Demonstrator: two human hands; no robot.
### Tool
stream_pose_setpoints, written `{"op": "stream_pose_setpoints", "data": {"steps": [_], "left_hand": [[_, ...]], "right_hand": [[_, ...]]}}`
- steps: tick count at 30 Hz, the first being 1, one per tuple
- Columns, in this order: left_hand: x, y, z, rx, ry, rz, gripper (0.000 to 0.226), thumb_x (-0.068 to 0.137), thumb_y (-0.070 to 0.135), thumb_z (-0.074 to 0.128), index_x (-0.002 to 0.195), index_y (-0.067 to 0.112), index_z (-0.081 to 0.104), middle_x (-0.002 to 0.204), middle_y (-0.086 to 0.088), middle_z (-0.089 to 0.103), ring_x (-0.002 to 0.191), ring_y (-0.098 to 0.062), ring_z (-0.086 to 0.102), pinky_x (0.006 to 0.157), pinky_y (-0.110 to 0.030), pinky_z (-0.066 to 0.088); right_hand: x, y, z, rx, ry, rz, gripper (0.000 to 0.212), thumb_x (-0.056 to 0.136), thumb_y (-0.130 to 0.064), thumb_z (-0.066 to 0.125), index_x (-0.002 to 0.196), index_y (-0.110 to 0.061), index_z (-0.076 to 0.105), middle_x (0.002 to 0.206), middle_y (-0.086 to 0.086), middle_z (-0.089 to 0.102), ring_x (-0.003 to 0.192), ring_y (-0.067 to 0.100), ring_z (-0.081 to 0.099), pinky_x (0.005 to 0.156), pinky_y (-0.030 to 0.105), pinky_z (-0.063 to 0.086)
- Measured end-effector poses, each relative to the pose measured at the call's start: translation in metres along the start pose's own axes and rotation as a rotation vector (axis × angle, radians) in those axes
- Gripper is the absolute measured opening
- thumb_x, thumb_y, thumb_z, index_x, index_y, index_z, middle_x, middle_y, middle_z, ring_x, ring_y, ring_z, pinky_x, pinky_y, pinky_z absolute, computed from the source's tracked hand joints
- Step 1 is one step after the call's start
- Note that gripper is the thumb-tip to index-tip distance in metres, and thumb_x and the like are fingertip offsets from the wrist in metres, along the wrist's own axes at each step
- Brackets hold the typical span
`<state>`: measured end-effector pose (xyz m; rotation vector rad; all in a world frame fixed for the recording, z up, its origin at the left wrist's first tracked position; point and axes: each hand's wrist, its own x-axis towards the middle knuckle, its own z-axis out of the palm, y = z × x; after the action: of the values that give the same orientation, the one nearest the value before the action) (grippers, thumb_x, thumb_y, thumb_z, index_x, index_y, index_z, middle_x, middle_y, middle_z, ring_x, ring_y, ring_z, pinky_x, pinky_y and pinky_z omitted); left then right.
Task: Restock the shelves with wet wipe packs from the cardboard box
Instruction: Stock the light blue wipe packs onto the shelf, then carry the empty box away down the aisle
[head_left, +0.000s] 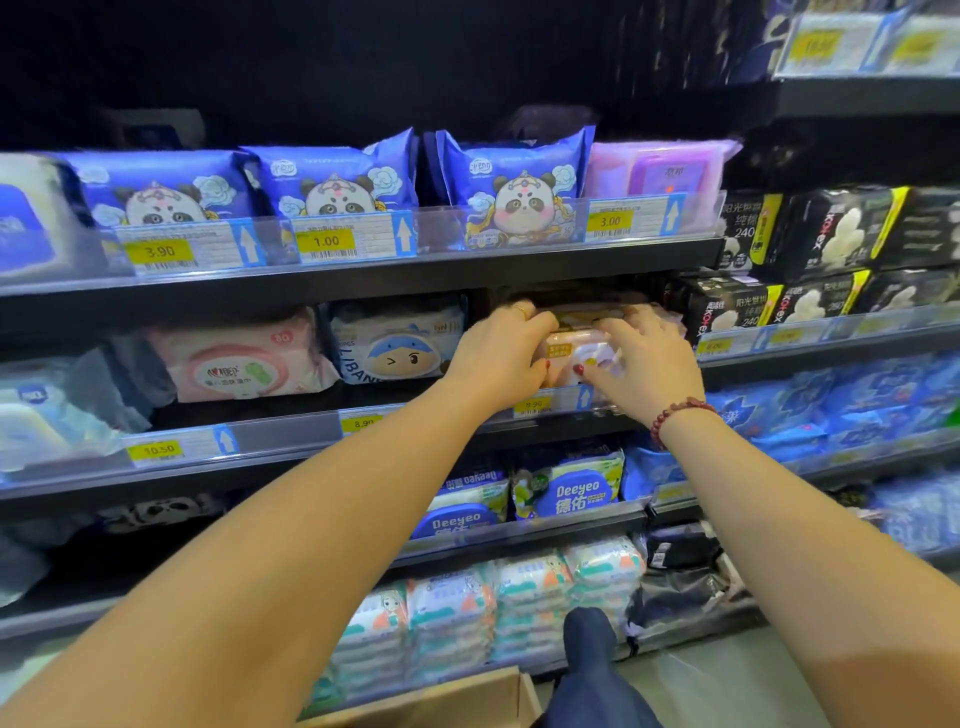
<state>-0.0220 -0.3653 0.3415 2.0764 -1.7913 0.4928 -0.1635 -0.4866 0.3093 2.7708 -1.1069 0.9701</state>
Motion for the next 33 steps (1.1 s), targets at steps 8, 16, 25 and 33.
{"op": "stream_pose_setpoints", "data": {"steps": [8, 16, 25, 33], "left_hand": [[-0.066, -0.015, -0.038, 0.078, 0.032, -0.036, 0.048, 0.088, 0.029, 0.061, 0.132, 0.014, 0.051, 0.133, -0.005, 0.05, 0.124, -0.027, 0.042, 0.085, -0.046, 0.051], [-0.178, -0.022, -0.054, 0.089, 0.027, -0.13, 0.054, 0.088, 0.033, 0.063, 0.136, 0.014, 0.048, 0.136, -0.005, 0.051, 0.127, -0.027, 0.041, 0.094, -0.041, 0.046], [-0.318, -0.044, -0.028, 0.074, -0.013, -0.37, 0.054, 0.084, 0.033, 0.066, 0.133, 0.015, 0.053, 0.13, -0.005, 0.055, 0.124, -0.029, 0.046, 0.093, -0.043, 0.047], [-0.397, -0.075, 0.039, 0.051, -0.278, -0.616, 0.058, 0.085, 0.038, 0.064, 0.137, 0.018, 0.046, 0.136, -0.007, 0.05, 0.125, -0.027, 0.044, 0.093, -0.041, 0.046]], "right_hand": [[-0.038, -0.033, -0.044, -0.021, 0.053, -0.103, 0.048, 0.084, -0.04, 0.064, 0.124, -0.015, 0.058, 0.122, 0.011, 0.058, 0.116, 0.033, 0.047, 0.094, 0.041, 0.039], [-0.113, -0.082, -0.044, 0.022, -0.03, -0.209, 0.052, 0.085, -0.045, 0.062, 0.127, -0.016, 0.053, 0.122, 0.009, 0.058, 0.113, 0.032, 0.049, 0.091, 0.043, 0.043], [-0.198, -0.114, -0.004, 0.11, -0.173, -0.238, 0.058, 0.084, -0.046, 0.064, 0.132, -0.016, 0.051, 0.126, 0.007, 0.057, 0.116, 0.031, 0.049, 0.094, 0.042, 0.043], [-0.252, -0.112, 0.074, 0.187, -0.424, -0.102, 0.061, 0.083, -0.046, 0.065, 0.134, -0.018, 0.048, 0.127, 0.01, 0.055, 0.118, 0.032, 0.047, 0.095, 0.041, 0.042]]}}
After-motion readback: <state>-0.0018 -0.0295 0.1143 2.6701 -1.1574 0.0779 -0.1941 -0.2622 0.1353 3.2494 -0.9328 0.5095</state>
